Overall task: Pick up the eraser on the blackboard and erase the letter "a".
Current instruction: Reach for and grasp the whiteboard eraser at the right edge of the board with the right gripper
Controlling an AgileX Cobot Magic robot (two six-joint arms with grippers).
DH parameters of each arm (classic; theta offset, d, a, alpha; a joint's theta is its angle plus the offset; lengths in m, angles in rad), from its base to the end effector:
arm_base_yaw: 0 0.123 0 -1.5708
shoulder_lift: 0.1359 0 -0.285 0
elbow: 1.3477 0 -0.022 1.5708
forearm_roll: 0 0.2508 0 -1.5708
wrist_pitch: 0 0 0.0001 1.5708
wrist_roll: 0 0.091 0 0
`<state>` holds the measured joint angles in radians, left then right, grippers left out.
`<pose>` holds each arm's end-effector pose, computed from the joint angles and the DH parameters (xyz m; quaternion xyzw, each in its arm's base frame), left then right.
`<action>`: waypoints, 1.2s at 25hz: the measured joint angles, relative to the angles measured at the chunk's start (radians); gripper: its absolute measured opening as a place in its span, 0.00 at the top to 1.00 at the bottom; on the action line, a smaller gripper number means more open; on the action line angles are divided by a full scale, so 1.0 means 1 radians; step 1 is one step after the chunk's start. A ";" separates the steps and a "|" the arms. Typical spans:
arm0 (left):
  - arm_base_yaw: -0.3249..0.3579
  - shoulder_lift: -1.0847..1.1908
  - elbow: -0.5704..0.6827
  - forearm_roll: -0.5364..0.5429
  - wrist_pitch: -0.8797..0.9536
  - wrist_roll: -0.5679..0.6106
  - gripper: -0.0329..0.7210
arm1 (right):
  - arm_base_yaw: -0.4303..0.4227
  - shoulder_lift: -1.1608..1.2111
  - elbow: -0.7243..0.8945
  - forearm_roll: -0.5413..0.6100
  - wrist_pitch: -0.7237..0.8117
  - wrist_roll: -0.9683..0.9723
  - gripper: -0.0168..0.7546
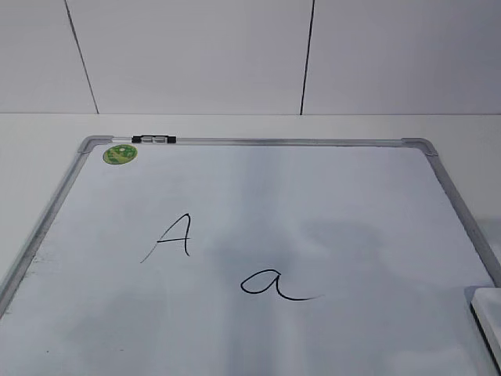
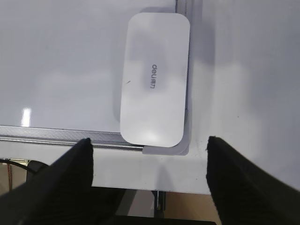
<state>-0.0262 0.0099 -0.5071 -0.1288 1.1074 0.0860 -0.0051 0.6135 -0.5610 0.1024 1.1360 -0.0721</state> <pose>-0.0068 -0.0103 0.2761 0.0523 0.8625 -0.0493 0.5009 0.0823 0.0080 0.2671 -0.0224 0.9711 0.0412 0.2341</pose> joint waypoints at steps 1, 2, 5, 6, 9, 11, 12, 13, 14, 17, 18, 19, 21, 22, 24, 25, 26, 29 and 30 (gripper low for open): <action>0.000 0.000 0.000 0.000 0.000 0.000 0.64 | 0.000 0.015 0.000 0.004 0.000 0.000 0.20; 0.000 0.000 0.000 0.000 0.000 0.000 0.64 | 0.000 0.027 -0.002 0.008 0.000 0.000 0.18; 0.000 0.000 0.000 0.000 0.000 0.000 0.65 | 0.004 0.067 -0.022 0.015 0.002 -0.004 0.13; 0.000 0.000 0.000 0.000 0.000 0.000 0.65 | 0.005 0.084 -0.033 0.018 0.002 -0.004 0.12; 0.000 0.000 0.000 0.000 0.000 0.000 0.65 | 0.005 0.149 -0.067 0.048 0.002 -0.006 0.11; 0.000 0.000 0.000 0.000 0.000 0.000 0.65 | 0.005 0.206 -0.080 0.073 0.002 -0.008 0.10; 0.000 0.000 0.000 0.000 0.000 0.000 0.65 | 0.005 0.231 -0.084 0.090 0.000 -0.008 0.10; 0.000 0.000 0.000 0.000 0.000 0.000 0.65 | 0.005 0.259 -0.086 0.109 -0.007 -0.008 0.11; 0.000 0.000 0.000 0.000 0.000 0.000 0.65 | 0.005 0.287 -0.086 0.126 -0.017 -0.008 0.12; 0.000 0.000 0.000 0.000 0.000 0.000 0.65 | 0.005 0.340 -0.088 0.148 -0.049 -0.013 0.16; 0.000 0.000 0.000 0.000 0.000 0.000 0.65 | 0.005 0.356 -0.088 0.148 -0.049 -0.020 0.17; 0.000 0.000 0.000 0.000 0.000 0.000 0.65 | 0.005 0.370 -0.088 0.146 -0.049 -0.024 0.17; 0.000 0.000 0.000 0.000 0.000 0.000 0.65 | 0.005 0.403 -0.088 0.115 -0.040 -0.029 0.18; 0.000 0.000 0.000 0.000 0.000 0.000 0.65 | 0.005 0.415 -0.088 0.100 -0.035 -0.029 0.18; 0.000 0.000 0.000 0.000 0.000 0.000 0.65 | 0.005 0.435 -0.088 0.076 -0.029 -0.029 0.18; 0.000 0.000 0.000 0.000 0.000 0.000 0.65 | 0.005 0.442 -0.088 0.070 -0.030 -0.029 0.18; 0.000 0.000 0.000 0.000 0.000 0.000 0.65 | 0.005 0.446 -0.088 0.064 -0.030 -0.029 0.18; 0.000 0.000 0.000 0.000 0.000 0.000 0.65 | 0.005 0.461 -0.088 0.050 -0.030 -0.025 0.18; 0.000 0.000 0.000 0.000 0.000 0.000 0.65 | 0.005 0.467 -0.088 0.048 -0.032 -0.025 0.18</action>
<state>-0.0262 0.0099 -0.5071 -0.1288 1.1074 0.0860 0.0000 1.0807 -0.6492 0.1507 1.1044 -0.0974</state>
